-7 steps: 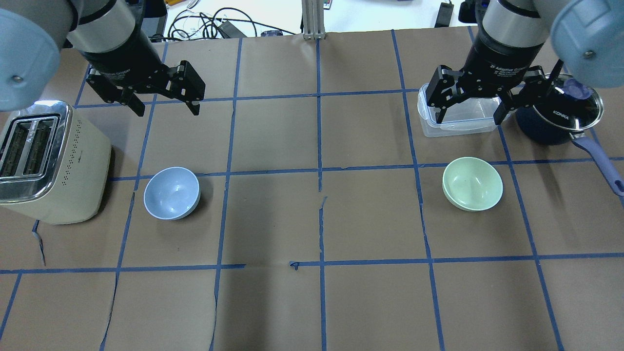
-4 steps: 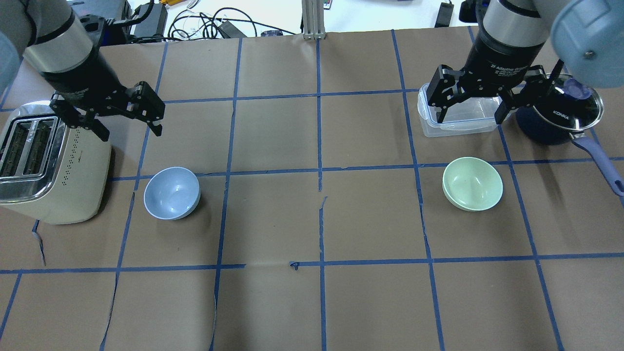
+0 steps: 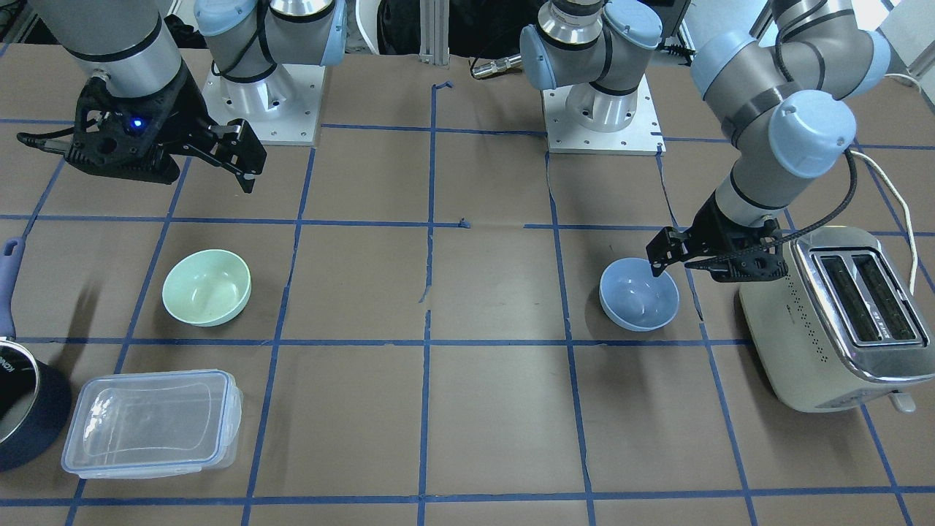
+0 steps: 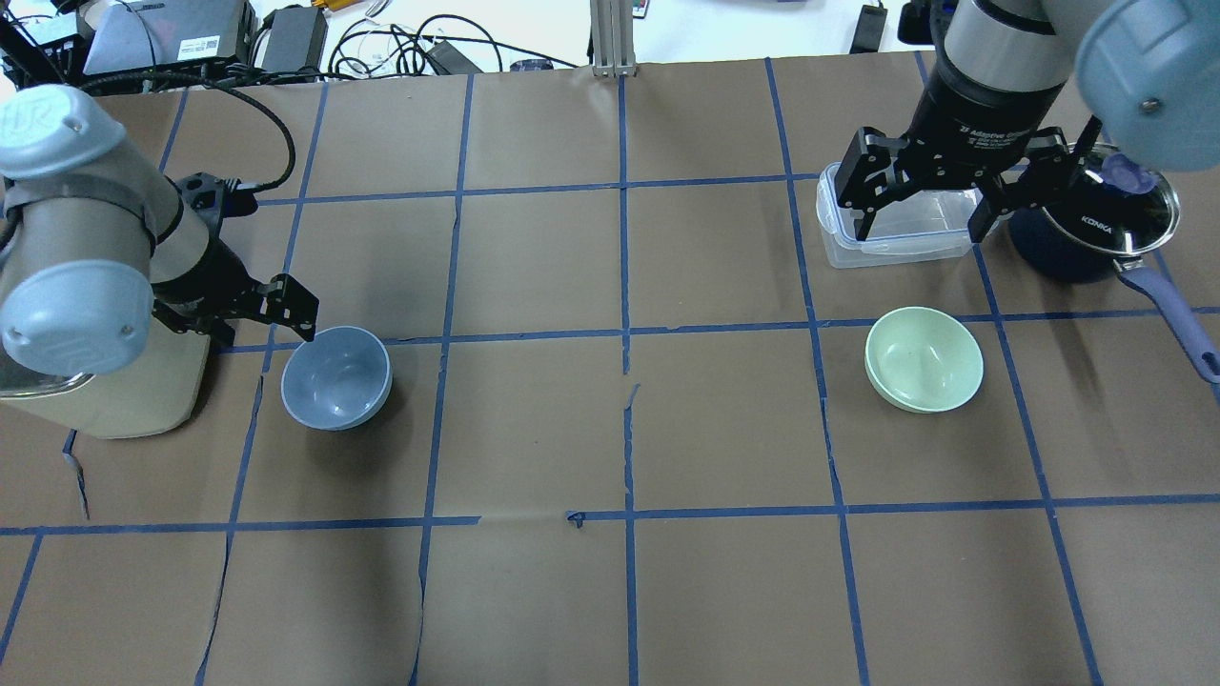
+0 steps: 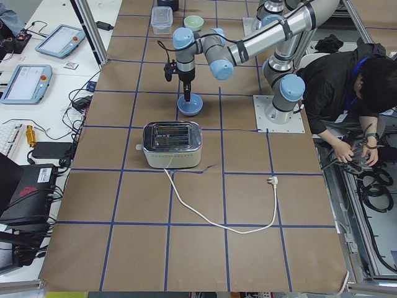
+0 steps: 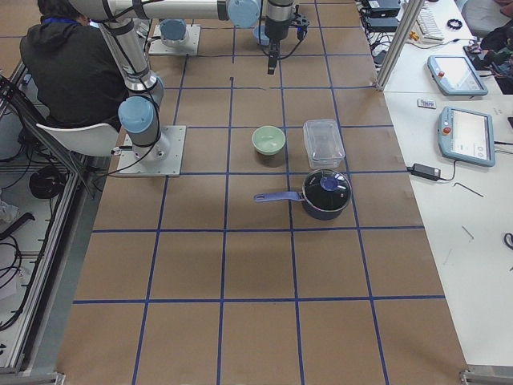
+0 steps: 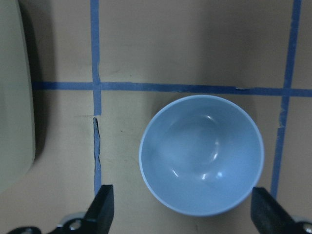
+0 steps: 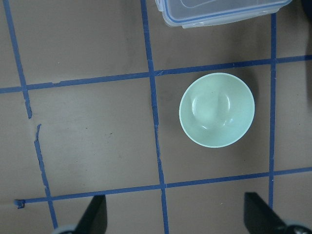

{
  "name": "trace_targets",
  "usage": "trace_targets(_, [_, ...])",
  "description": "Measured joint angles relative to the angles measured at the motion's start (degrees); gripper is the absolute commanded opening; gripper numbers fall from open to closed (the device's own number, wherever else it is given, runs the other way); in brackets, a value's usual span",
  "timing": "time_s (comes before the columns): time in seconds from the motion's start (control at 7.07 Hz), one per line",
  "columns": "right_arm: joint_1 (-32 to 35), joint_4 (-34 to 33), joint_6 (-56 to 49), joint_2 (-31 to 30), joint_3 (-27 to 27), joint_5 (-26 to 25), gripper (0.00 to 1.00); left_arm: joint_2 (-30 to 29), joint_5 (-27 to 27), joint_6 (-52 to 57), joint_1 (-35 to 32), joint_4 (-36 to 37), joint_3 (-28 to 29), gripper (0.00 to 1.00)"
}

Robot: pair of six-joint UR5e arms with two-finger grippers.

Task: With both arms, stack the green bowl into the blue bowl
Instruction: 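Lower left gripper to blue bowl rim while right descends to green bowl, then lift blue bowl toward table center with left while right grasps green bowl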

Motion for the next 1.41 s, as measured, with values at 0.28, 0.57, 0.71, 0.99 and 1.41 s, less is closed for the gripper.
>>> trace_targets(0.28, [-0.2, -1.4, 0.2, 0.3, 0.0, 0.1, 1.00, -3.1, -0.2, 3.4, 2.7, 4.7, -2.8, 0.59])
trace_targets(0.57, [-1.3, -3.6, -0.3, 0.9, 0.3, -0.1, 1.00, -6.4, -0.3, 4.0, 3.5, 5.8, -3.2, 0.32])
trace_targets(0.71, [-2.6, -5.2, -2.2, 1.5, 0.8, -0.2, 1.00, -7.6, -0.4, 4.1, 3.6, 6.1, -3.2, 0.10])
trace_targets(0.99, [-4.4, -6.6, -7.0, 2.5, 3.8, -0.1, 1.00, -9.0, -2.6, 6.1, 3.7, 6.4, -2.8, 0.00])
trace_targets(1.41, [-4.5, -23.6, -8.9, 4.9, 16.7, 0.0, 1.00, -7.8, -6.0, 6.1, 1.9, 5.2, -0.7, 0.00])
